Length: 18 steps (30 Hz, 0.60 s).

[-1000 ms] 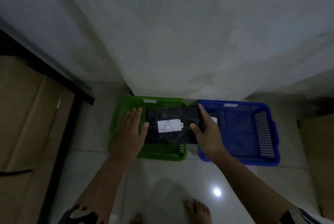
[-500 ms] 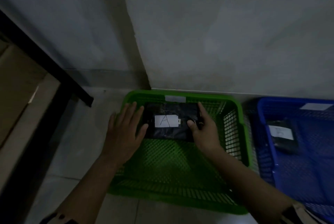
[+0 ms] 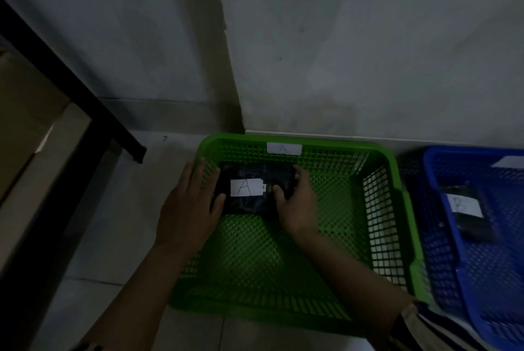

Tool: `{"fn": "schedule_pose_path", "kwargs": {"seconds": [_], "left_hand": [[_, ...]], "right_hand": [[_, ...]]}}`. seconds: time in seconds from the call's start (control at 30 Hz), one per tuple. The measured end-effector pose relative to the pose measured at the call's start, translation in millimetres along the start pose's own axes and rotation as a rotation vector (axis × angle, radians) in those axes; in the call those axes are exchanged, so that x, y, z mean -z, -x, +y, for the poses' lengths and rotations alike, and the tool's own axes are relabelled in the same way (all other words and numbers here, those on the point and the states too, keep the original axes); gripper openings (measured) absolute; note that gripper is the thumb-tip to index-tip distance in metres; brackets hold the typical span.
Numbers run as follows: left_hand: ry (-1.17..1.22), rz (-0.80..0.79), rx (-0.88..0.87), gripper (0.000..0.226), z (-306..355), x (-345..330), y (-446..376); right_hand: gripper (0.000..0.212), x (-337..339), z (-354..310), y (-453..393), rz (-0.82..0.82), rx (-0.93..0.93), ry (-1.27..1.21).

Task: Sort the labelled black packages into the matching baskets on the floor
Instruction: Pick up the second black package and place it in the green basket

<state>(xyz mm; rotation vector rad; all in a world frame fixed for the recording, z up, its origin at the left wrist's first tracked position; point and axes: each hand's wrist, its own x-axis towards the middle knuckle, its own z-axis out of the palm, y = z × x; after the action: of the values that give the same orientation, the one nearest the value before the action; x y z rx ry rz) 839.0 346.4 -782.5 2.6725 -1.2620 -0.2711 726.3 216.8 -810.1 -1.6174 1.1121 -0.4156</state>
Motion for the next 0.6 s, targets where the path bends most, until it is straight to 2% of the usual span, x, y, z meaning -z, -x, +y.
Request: {"fn": "schedule_pose_path", "kwargs": {"seconds": [0.1, 0.2, 0.3, 0.37, 0.43, 0.47, 0.53, 0.6], "left_hand": [[-0.032, -0.022, -0.013, 0.058, -3, 0, 0], [-0.050, -0.017, -0.022, 0.060, -4, -2, -1], [-0.072, -0.024, -0.019, 0.061, -3, -2, -1], [-0.108, -0.031, -0.040, 0.060, -3, -1, -1], [-0.143, -0.045, -0.053, 0.059, -4, -1, -1], [-0.157, -0.037, -0.057, 0.058, -4, -2, -2], [-0.185, -0.028, -0.065, 0.058, -2, -1, -3], [-0.196, -0.021, -0.060, 0.058, -2, -2, -4]], "right_hand": [[0.033, -3, 6, -3, -0.011, 0.059, 0.270], [0.031, -1, 11, -6, -0.010, 0.121, 0.620], [0.027, 0, 12, -7, -0.028, 0.245, 0.704], [0.026, -1, 16, -6, -0.134, 0.371, 0.761], [0.047, -4, 18, -2, -0.280, 0.451, 0.812], [0.054, -3, 21, -1, -0.357, 0.433, 0.838], [0.054, 0, 27, -4, -0.486, 0.377, 0.875], [0.055, 3, 24, -7, -0.509, 0.375, 0.891]]}}
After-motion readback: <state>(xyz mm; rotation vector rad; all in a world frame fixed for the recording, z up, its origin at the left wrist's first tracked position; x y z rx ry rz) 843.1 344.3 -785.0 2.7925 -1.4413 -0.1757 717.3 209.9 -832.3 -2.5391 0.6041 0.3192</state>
